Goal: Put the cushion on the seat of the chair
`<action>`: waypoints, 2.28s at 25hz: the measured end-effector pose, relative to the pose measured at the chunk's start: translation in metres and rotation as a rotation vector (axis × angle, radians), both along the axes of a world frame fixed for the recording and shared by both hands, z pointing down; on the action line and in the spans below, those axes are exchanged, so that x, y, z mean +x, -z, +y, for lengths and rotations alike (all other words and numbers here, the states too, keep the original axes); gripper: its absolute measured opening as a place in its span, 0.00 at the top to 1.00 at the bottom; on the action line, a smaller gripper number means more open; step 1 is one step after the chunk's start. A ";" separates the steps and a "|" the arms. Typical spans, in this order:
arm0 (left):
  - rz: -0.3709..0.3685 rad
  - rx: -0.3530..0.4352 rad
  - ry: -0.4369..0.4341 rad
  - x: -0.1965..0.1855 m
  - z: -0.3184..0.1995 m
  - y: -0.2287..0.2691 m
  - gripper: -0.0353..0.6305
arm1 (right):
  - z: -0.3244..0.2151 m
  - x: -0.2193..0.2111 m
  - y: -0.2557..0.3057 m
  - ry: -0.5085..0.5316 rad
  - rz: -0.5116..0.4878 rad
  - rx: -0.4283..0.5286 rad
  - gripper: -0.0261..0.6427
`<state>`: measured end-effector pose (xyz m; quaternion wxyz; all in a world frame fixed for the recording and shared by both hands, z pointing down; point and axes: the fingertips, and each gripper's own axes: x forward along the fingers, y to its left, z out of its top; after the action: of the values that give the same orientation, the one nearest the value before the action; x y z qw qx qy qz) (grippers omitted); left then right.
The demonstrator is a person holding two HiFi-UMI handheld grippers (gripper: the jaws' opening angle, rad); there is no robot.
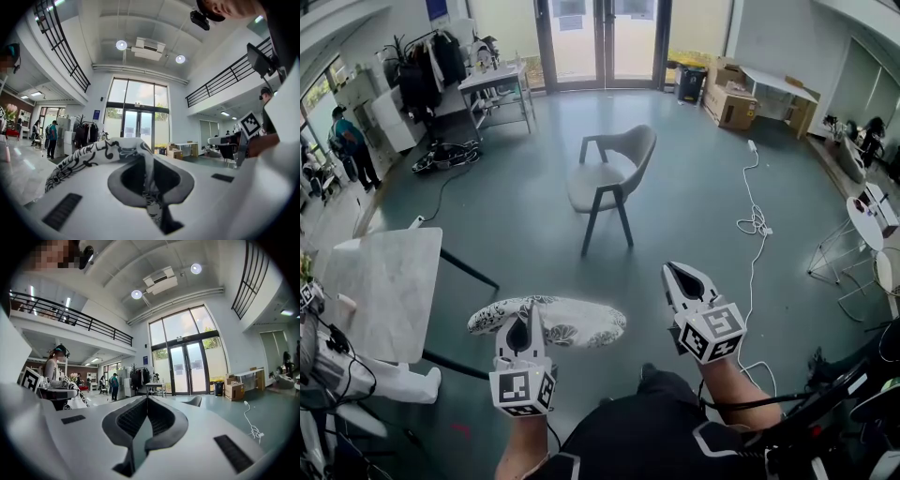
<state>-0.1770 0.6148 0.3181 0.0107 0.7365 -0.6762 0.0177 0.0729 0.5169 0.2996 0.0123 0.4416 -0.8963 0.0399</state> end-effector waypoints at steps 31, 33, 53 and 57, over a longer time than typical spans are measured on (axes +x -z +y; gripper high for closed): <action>-0.044 -0.094 0.060 0.019 -0.226 0.009 0.91 | -0.246 0.027 -0.002 0.052 -0.068 -0.037 0.94; -0.049 -0.098 0.062 0.023 -0.238 0.012 0.91 | -0.260 0.033 -0.001 0.051 -0.072 -0.037 0.94; -0.073 -0.114 0.067 0.028 -0.328 -0.003 0.91 | -0.353 0.034 -0.021 0.078 -0.060 -0.037 0.94; -0.076 -0.099 0.051 0.019 -0.353 -0.002 0.91 | -0.374 0.028 -0.018 0.059 -0.051 -0.038 0.94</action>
<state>-0.1581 0.2613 0.3205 0.0220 0.7162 -0.6931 0.0786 0.1006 0.1429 0.3179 -0.0011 0.4136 -0.9079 0.0677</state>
